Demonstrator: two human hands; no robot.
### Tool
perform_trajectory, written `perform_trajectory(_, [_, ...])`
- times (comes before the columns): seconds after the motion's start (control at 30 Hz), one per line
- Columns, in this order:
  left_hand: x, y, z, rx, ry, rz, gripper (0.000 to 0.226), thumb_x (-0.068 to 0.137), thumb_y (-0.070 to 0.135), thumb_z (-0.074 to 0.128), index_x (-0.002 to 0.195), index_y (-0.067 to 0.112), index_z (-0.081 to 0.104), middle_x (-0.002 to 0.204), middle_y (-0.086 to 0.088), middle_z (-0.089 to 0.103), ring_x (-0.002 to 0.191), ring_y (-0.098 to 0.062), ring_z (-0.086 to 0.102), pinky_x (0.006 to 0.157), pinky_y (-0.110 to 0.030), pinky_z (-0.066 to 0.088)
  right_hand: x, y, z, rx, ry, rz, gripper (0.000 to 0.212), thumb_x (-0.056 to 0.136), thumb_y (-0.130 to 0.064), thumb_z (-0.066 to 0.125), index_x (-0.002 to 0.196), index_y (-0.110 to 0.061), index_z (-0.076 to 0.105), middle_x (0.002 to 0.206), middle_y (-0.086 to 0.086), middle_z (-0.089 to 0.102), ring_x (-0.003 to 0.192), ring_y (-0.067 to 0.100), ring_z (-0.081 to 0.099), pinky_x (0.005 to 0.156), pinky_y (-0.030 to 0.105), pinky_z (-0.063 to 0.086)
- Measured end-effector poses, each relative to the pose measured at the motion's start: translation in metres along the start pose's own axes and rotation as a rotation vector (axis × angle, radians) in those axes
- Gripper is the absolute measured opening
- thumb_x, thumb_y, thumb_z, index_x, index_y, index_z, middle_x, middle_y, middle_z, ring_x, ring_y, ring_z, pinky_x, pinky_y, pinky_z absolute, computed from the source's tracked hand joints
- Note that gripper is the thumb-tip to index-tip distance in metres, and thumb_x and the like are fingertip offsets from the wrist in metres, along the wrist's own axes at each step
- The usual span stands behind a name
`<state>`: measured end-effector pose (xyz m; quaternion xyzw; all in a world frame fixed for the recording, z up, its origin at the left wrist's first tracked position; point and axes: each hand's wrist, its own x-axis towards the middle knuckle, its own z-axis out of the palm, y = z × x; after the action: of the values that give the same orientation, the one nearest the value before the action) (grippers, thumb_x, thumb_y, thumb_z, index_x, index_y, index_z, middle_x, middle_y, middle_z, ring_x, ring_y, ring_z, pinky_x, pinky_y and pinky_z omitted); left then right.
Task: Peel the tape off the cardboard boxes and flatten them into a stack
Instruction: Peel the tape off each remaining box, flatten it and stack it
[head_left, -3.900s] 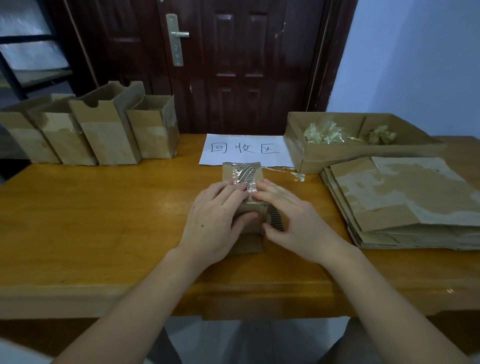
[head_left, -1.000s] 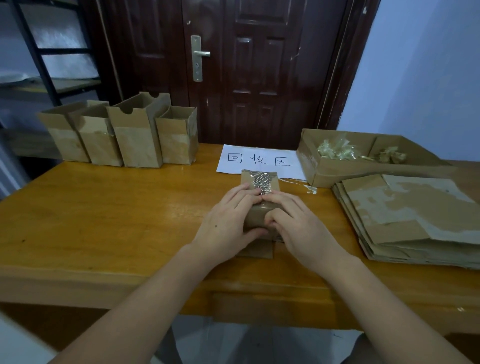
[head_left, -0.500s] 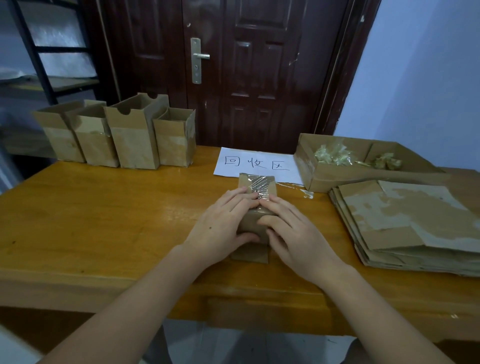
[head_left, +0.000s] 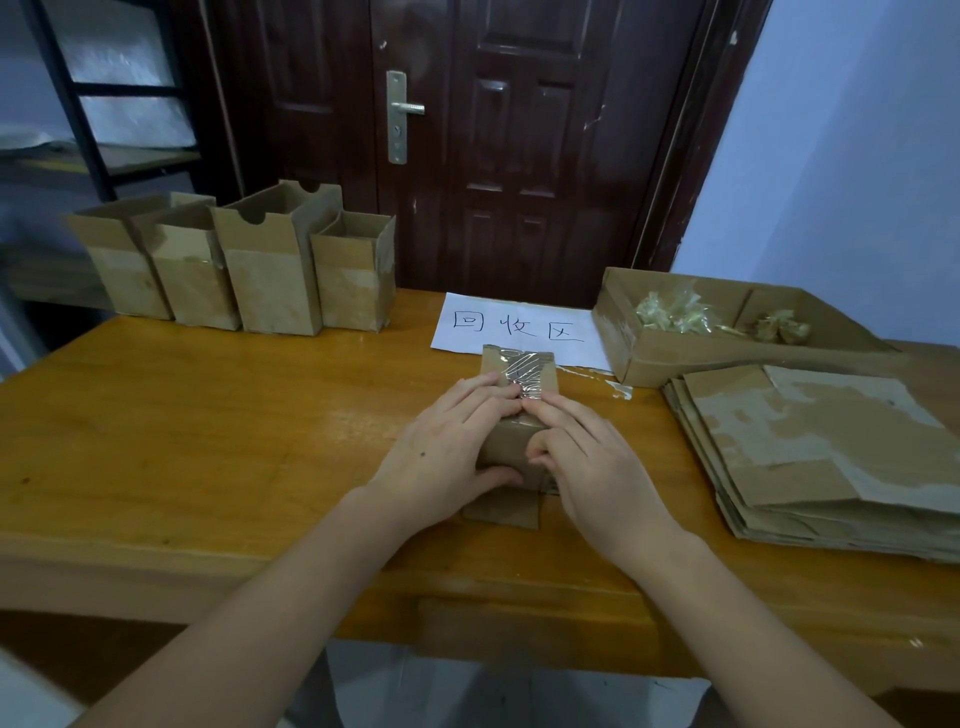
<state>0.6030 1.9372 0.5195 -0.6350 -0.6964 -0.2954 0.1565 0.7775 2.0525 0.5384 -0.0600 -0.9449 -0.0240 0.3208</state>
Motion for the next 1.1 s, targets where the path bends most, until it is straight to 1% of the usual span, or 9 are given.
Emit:
perform_trajectory(0.1, [0.0, -0.001, -0.001, -0.005, -0.008, 0.005, 0.075, 0.081, 0.056, 0.075, 0.145, 0.026, 0.049, 0.154, 0.01, 0.047, 0.15, -0.009, 0.029, 0.117, -0.037, 0.037, 0.0, 0.001, 0.0, 0.058, -0.015, -0.002, 0.014, 0.096, -0.009, 0.057, 0.1, -0.009, 0.07, 0.136, 0.015, 0.064, 0.138, 0.031, 0.05, 0.106, 0.05, 0.05])
perform_trajectory(0.2, [0.0, -0.001, -0.001, -0.005, 0.001, 0.019, 0.074, 0.082, 0.054, 0.075, 0.145, 0.025, 0.05, 0.153, 0.01, 0.048, 0.15, -0.008, 0.029, 0.118, -0.034, 0.033, -0.004, 0.005, -0.005, 0.134, -0.065, 0.006, 0.02, 0.1, -0.015, 0.054, 0.115, -0.013, 0.068, 0.148, 0.008, 0.055, 0.148, 0.022, 0.036, 0.116, 0.043, 0.042])
perform_trajectory(0.3, [0.0, -0.001, -0.002, -0.019, 0.003, 0.018, 0.072, 0.083, 0.053, 0.076, 0.144, 0.025, 0.051, 0.153, 0.011, 0.047, 0.15, -0.007, 0.029, 0.118, -0.032, 0.032, -0.007, 0.006, -0.01, 0.143, -0.125, -0.013, 0.026, 0.1, -0.016, 0.059, 0.125, -0.018, 0.065, 0.155, 0.004, 0.046, 0.153, 0.019, 0.026, 0.118, 0.038, 0.038])
perform_trajectory(0.47, [0.0, 0.002, -0.003, -0.014, -0.012, -0.013, 0.072, 0.083, 0.052, 0.077, 0.145, 0.027, 0.05, 0.155, 0.012, 0.045, 0.151, -0.006, 0.026, 0.116, -0.036, 0.036, -0.001, 0.001, -0.008, 0.084, -0.071, 0.022, 0.013, 0.093, -0.008, 0.069, 0.103, -0.013, 0.074, 0.14, 0.011, 0.061, 0.141, 0.03, 0.046, 0.108, 0.044, 0.05])
perform_trajectory(0.57, [0.0, 0.004, -0.006, -0.007, -0.014, -0.009, 0.073, 0.083, 0.051, 0.078, 0.145, 0.026, 0.051, 0.155, 0.011, 0.046, 0.15, -0.007, 0.028, 0.115, -0.037, 0.037, 0.0, 0.0, -0.007, 0.073, -0.043, 0.006, 0.01, 0.089, -0.005, 0.07, 0.096, -0.011, 0.073, 0.134, 0.013, 0.065, 0.135, 0.032, 0.052, 0.107, 0.044, 0.051])
perform_trajectory(0.7, [0.0, 0.006, -0.007, 0.013, -0.018, -0.017, 0.073, 0.081, 0.05, 0.08, 0.144, 0.026, 0.052, 0.154, 0.011, 0.047, 0.15, -0.006, 0.027, 0.114, -0.03, 0.031, -0.001, -0.001, -0.005, 0.066, -0.017, 0.002, 0.012, 0.092, -0.008, 0.061, 0.098, -0.011, 0.071, 0.133, 0.013, 0.065, 0.135, 0.032, 0.052, 0.11, 0.041, 0.047])
perform_trajectory(0.83, [0.0, 0.004, -0.005, 0.025, -0.009, -0.011, 0.074, 0.08, 0.052, 0.08, 0.144, 0.027, 0.052, 0.154, 0.012, 0.047, 0.15, -0.004, 0.026, 0.113, -0.027, 0.027, -0.002, 0.0, 0.001, 0.088, -0.001, 0.019, 0.012, 0.094, -0.009, 0.058, 0.099, -0.013, 0.069, 0.134, 0.011, 0.064, 0.137, 0.027, 0.047, 0.113, 0.039, 0.044])
perform_trajectory(0.93, [0.0, 0.004, -0.004, 0.017, -0.004, -0.013, 0.074, 0.081, 0.056, 0.078, 0.143, 0.027, 0.051, 0.153, 0.013, 0.046, 0.15, 0.0, 0.023, 0.114, -0.026, 0.026, -0.003, 0.001, 0.004, 0.098, 0.007, 0.028, 0.012, 0.096, -0.011, 0.057, 0.1, -0.014, 0.068, 0.136, 0.01, 0.063, 0.139, 0.026, 0.045, 0.114, 0.039, 0.043])
perform_trajectory(1.1, [-0.001, 0.005, 0.001, -0.027, 0.042, -0.018, 0.068, 0.083, 0.056, 0.076, 0.139, 0.024, 0.054, 0.151, 0.01, 0.05, 0.15, -0.006, 0.028, 0.115, -0.027, 0.03, -0.005, 0.001, 0.008, 0.132, 0.037, 0.034, 0.012, 0.098, -0.012, 0.055, 0.103, -0.013, 0.066, 0.136, 0.01, 0.062, 0.141, 0.025, 0.043, 0.116, 0.038, 0.04])
